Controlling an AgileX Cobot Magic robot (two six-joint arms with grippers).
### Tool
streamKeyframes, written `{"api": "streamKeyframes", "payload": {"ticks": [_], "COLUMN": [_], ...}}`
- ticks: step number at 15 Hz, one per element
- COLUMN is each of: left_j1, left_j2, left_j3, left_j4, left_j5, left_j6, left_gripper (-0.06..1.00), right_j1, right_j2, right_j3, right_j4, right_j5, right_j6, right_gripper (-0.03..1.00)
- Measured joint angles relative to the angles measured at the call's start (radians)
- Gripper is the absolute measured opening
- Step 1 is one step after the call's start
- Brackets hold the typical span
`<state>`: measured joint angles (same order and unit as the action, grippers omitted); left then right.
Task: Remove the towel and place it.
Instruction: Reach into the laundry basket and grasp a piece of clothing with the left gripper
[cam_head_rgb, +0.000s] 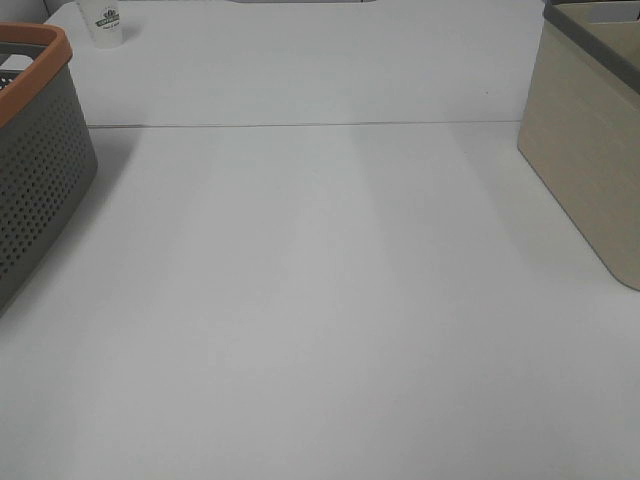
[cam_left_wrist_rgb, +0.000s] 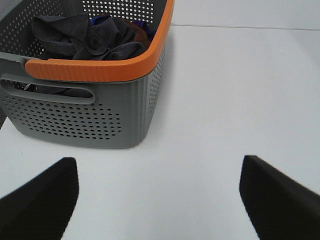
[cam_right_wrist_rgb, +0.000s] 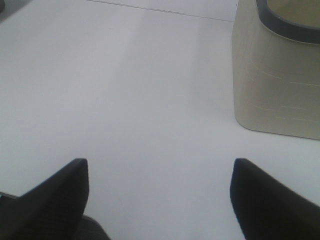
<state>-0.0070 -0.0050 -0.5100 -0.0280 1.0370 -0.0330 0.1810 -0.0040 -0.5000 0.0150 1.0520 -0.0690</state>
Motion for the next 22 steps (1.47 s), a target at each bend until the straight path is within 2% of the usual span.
{"api": "streamKeyframes", "payload": {"ticks": [22], "left_j1": [0.000], "left_j2": [0.000], "left_j3": [0.000], "left_j4": [0.000], "left_j5": [0.000], "left_j6": [0.000], "left_gripper": [0.82], "right_j1": [0.000], "right_j2": [0.000], "right_j3": [0.000], "right_j4": [0.000], "right_j5": [0.000], "right_j6": [0.000], "right_gripper": [0.76]}}
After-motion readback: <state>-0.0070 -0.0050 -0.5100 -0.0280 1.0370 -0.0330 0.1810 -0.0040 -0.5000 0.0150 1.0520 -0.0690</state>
